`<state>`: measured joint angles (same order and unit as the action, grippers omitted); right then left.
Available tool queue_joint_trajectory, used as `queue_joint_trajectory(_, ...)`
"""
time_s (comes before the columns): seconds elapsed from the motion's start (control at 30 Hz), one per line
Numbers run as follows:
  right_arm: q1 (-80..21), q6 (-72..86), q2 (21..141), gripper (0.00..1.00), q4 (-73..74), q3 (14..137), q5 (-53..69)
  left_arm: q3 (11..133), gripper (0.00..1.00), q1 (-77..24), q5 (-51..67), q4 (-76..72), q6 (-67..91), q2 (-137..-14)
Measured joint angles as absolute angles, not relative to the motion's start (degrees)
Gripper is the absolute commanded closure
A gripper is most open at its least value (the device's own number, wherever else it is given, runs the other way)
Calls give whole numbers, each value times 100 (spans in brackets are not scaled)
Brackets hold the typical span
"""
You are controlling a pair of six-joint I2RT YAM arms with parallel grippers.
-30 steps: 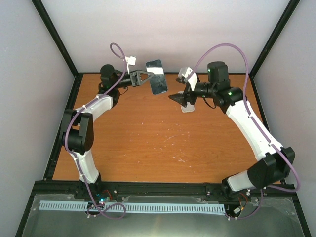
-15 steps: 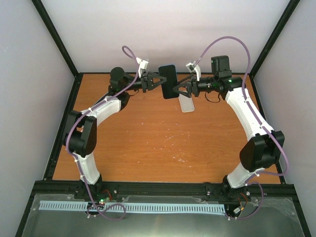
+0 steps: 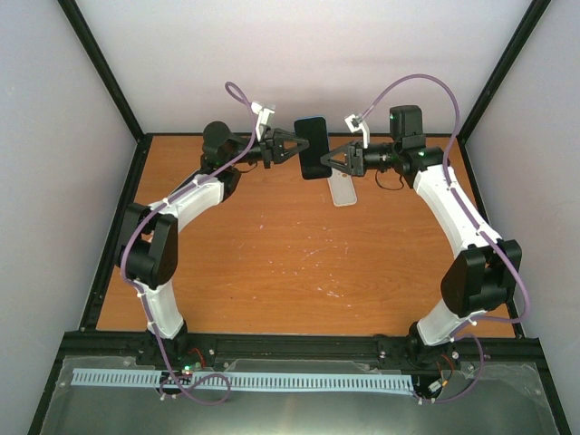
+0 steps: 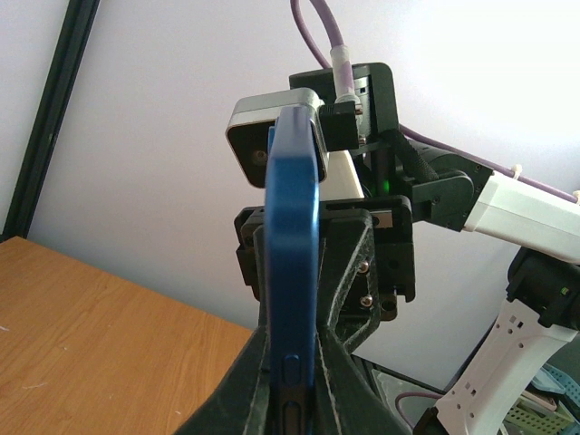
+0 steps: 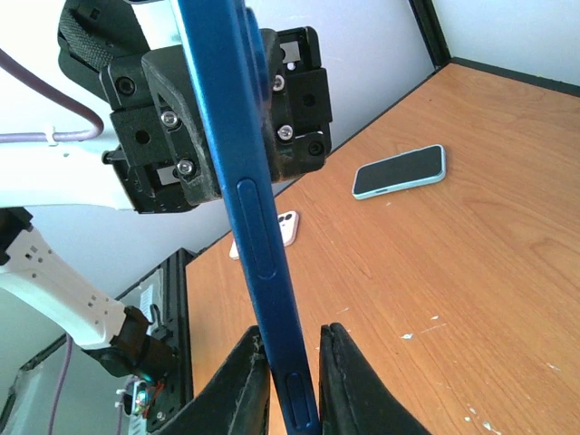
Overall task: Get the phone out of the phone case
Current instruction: Place the phone at the center of the board.
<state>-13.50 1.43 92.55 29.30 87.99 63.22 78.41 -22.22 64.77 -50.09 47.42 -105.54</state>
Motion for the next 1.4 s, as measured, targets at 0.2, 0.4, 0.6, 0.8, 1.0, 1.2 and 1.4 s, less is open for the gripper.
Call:
queue_joint_trajectory(0.2, -1326, 307, 9255, 97, 2648, 8683, 6523, 7841, 92, -2224, 6460, -4976, 4807, -10554)
queue_joint_trajectory(0.4, -1343, 397, 9249, 97, 2661, 8648, 6672, 7839, 49, -2272, 6287, -4803, 4665, -10560)
queue_joint_trajectory(0.6, -967, 261, 9109, 97, 3046, 8125, 6777, 7791, 7, -2270, 6219, -4445, 4338, -10560)
queue_joint_trajectory(0.8, -392, -137, 8735, 97, 3664, 7035, 6683, 7662, 0, -1911, 6007, -3454, 3575, -10422)
queue_joint_trajectory(1.0, 60, -707, 8995, 97, 4436, 6469, 6477, 7376, 0, -1710, 5804, -2783, 2928, -10071)
queue_joint_trajectory(1.2, 233, -1142, 9841, 97, 4827, 6431, 6278, 7284, 0, -1717, 5798, -2497, 2600, -9992)
queue_joint_trajectory(1.4, 231, -1157, 10333, 97, 4845, 6184, 6145, 7279, 0, -1712, 5717, -2215, 2351, -9992)
